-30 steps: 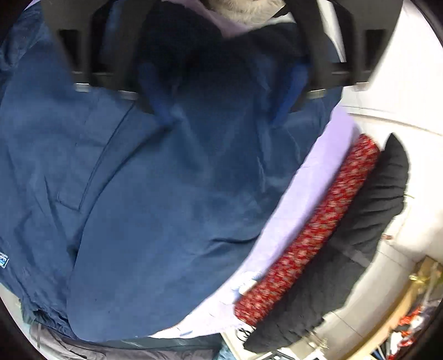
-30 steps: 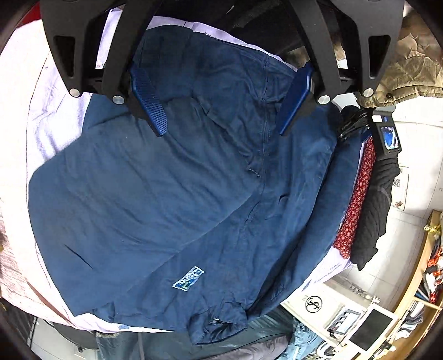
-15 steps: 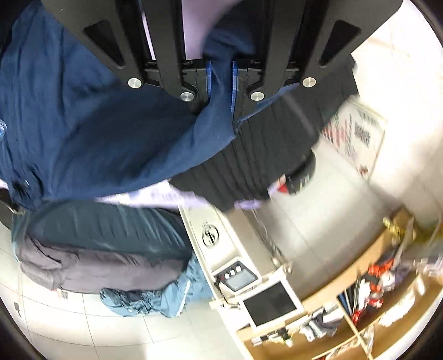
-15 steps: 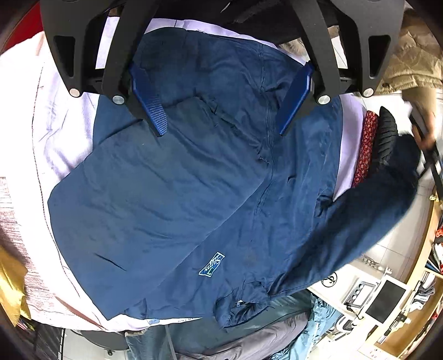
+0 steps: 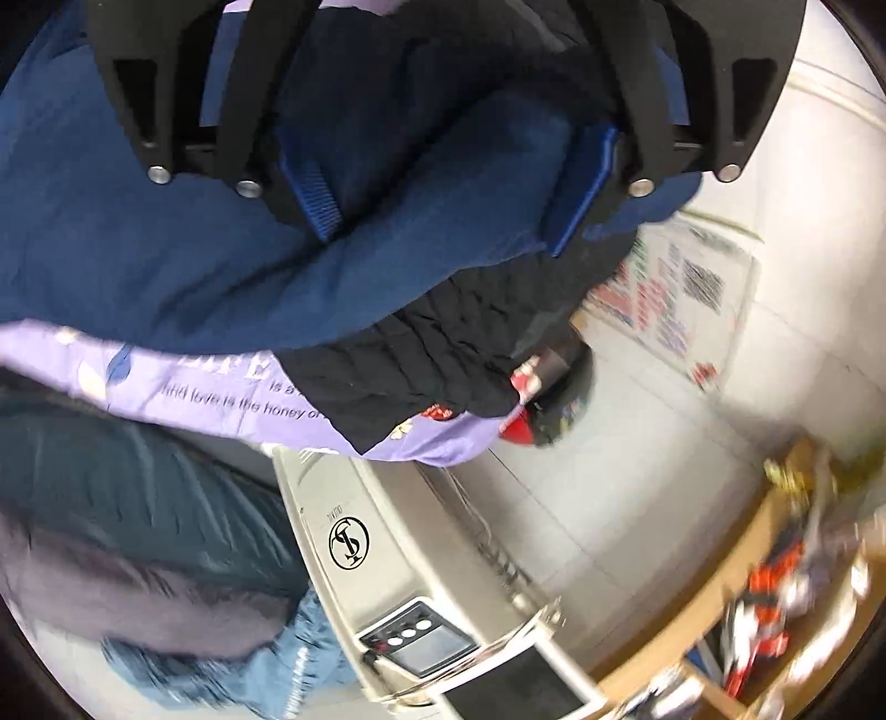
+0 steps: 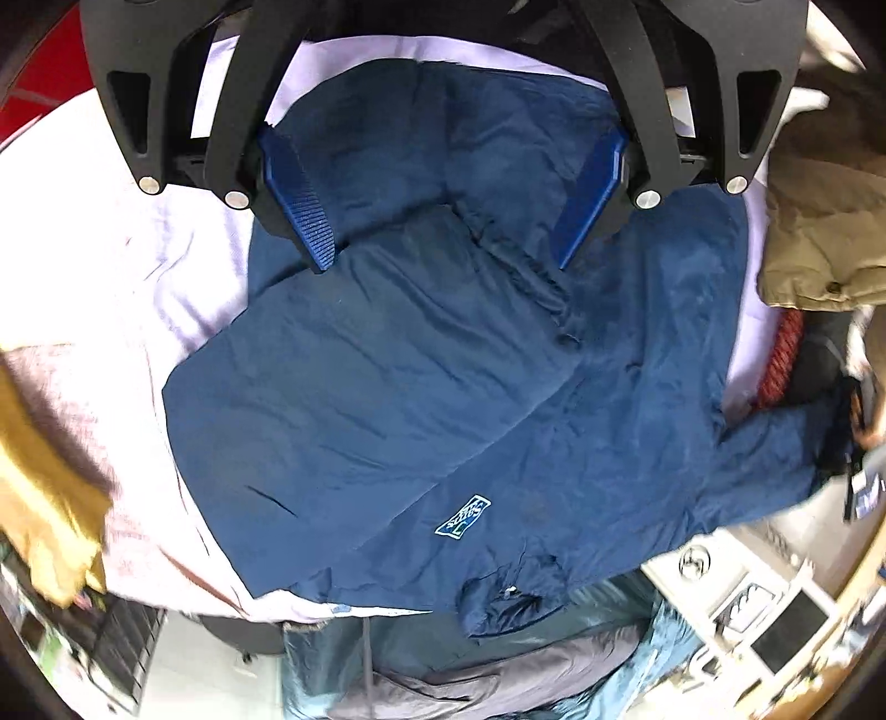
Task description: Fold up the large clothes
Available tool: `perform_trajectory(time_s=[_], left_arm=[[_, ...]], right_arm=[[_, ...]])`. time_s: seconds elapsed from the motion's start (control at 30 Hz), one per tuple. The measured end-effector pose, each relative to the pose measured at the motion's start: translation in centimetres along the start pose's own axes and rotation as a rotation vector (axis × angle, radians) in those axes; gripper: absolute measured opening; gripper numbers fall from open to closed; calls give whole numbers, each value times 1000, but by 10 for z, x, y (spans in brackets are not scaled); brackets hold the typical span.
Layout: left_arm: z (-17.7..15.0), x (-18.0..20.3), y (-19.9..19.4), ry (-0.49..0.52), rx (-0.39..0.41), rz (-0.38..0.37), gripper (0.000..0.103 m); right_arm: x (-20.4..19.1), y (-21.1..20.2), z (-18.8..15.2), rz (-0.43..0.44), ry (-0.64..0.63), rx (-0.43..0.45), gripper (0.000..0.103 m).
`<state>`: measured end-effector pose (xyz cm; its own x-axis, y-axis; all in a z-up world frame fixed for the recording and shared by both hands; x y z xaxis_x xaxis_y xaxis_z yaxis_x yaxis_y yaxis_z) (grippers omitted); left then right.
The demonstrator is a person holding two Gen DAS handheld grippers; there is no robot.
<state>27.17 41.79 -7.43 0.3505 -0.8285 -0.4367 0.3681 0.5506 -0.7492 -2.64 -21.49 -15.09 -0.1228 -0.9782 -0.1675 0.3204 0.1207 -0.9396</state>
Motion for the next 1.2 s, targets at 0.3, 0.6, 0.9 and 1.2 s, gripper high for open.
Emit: perform_trajectory(time_s=[0.3,0.6,0.9,1.2], left_arm=[[-17,-64,-67,-80,178,15,97],[-107,-91,-84,-139,99,3,97],[-231,25,-108,-42,-28,-155,97],[-275,97,-144,6,-83,-287,97]], right_arm=[[-50,42,-5,-130,-379,-53,81],[-50,90,-7,-203,-552,-92,35],[21,4,55,-47,-239,149,13],[258,-168,154,-305,137,464,10]])
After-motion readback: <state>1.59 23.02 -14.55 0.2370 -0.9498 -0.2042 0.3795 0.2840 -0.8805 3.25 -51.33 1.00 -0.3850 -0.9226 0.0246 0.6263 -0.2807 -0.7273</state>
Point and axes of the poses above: each gripper's, at about its wrist camera, not at the fingertips, and y roughly the way its jaws point, x to its right, z to its top, the point moved 8 cm from there along y, roughly the way its jaws point, and after that the axes turned 1 degree about -y, right-handed, at the moved point
